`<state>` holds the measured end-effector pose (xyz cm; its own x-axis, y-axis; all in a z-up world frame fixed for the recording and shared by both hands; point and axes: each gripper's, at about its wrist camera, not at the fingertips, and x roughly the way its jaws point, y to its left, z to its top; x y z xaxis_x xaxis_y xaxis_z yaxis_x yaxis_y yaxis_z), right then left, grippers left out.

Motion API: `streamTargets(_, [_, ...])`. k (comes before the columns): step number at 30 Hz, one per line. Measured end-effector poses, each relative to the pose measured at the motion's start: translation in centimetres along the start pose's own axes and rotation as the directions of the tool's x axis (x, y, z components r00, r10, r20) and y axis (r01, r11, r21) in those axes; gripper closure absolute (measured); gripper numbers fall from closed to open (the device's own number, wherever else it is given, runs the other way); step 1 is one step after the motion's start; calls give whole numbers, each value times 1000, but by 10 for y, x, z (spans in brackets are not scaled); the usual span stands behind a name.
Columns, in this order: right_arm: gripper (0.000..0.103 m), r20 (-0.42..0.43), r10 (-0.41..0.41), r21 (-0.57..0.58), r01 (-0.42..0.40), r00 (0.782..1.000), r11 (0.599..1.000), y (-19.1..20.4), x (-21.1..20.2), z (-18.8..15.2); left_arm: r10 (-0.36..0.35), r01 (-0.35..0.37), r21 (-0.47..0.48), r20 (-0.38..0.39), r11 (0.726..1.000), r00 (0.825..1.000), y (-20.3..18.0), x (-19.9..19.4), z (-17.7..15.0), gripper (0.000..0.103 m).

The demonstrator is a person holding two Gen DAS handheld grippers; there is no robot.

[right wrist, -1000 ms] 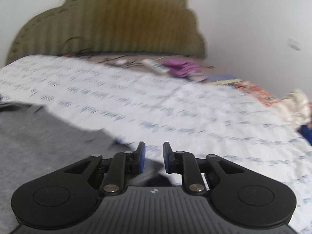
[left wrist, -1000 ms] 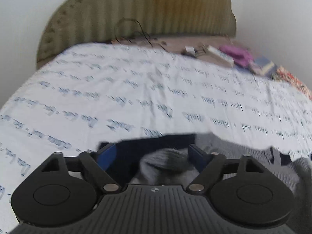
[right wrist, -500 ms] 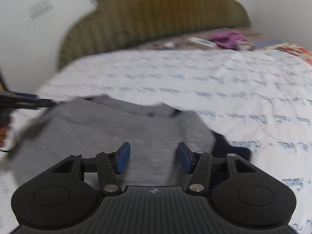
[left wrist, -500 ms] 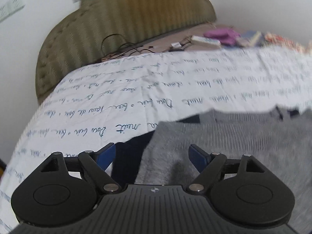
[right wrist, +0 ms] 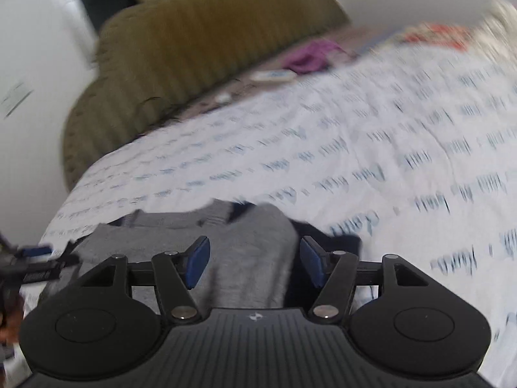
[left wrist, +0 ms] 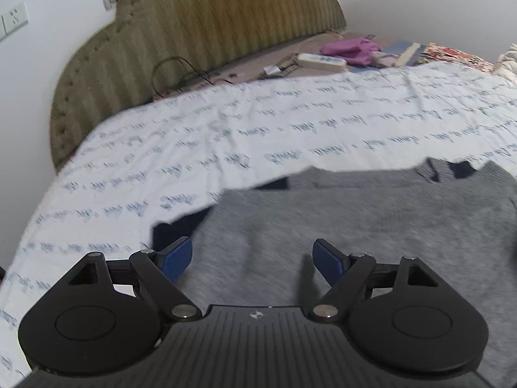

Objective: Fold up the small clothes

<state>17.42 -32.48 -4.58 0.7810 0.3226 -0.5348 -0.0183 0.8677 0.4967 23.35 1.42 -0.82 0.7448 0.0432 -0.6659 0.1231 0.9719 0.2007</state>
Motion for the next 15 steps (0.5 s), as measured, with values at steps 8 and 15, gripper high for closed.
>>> streamTargets(8, [34,-78,320,400,-264,944,878,-61,38,-3,-53,53,3,-21,999,998,-13,-5,-7,18])
streamTargets(15, [34,168,146,235,-184,975,954,-33,-36,22,-31,30,-21,-39,999,999,-11,2,-7,17])
